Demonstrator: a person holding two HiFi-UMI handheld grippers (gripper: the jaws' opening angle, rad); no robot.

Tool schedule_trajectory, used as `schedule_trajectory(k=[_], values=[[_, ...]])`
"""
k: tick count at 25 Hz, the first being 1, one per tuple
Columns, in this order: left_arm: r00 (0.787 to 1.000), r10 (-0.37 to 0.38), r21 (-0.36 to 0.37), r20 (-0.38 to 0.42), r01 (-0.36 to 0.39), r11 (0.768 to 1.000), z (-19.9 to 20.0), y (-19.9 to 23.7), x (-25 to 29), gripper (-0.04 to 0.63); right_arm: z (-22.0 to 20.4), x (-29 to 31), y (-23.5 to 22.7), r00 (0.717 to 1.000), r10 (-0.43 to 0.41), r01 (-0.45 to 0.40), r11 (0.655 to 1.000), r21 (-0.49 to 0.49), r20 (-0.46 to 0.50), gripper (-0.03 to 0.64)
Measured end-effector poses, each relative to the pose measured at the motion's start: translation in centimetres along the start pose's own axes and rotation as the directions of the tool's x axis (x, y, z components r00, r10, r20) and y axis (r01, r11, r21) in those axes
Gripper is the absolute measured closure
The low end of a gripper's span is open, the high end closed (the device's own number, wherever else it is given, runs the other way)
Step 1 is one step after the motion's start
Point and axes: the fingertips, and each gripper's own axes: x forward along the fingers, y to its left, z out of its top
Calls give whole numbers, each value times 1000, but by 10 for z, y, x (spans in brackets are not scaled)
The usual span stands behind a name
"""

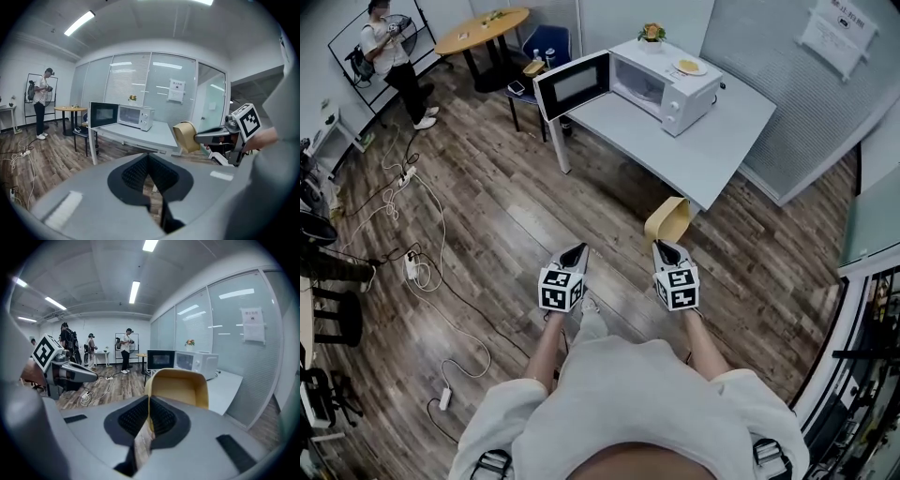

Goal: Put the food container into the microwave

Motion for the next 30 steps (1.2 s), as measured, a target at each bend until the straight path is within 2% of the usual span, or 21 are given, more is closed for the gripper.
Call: schedule_trajectory(k=[17, 30], values=[[999, -53, 11, 4, 53, 999, 69, 122, 85, 584, 76, 138, -27, 999, -48, 48, 999, -7, -13, 598], [999, -54, 25, 4, 54, 998, 88, 197, 111, 584, 101, 209, -16, 999, -51, 51, 999, -10, -14, 598]])
